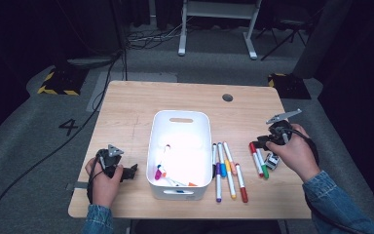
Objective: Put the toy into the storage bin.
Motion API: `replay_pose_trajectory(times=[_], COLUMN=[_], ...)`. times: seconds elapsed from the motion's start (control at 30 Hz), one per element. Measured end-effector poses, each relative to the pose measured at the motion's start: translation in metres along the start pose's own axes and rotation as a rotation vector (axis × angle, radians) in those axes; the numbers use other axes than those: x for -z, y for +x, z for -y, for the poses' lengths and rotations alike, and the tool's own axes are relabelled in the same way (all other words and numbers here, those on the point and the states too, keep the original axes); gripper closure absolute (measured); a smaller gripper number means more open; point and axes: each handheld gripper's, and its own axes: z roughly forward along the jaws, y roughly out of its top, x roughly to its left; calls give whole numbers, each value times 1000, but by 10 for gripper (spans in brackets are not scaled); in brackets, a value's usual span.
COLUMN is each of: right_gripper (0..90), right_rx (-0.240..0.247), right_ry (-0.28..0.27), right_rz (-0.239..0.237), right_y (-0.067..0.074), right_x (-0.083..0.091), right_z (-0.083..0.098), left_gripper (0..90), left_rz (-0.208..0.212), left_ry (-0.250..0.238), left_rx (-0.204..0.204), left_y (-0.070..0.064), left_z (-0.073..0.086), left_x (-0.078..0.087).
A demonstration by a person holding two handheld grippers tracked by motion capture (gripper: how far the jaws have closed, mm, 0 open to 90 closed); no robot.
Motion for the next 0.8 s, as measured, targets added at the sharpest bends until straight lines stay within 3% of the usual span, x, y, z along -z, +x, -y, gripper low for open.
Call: replay_pose_trajectory(times=[0.23,0.37,0.8], right_gripper=[640,631,639], right_rx=[-38,-84,-109], right_ry=[51,59,114], right_rz=[20,-25,6], right_y=[-11,-17,-26], right_x=[-24,-38,-67], right_z=[15,25,46], left_gripper=[1,1,1], left_rz=[0,1,2], left_ry=[1,1,-4], left_rx=[0,-1,1], left_y=[0,0,-1], left_z=[0,0,1], left_x=[0,0,1])
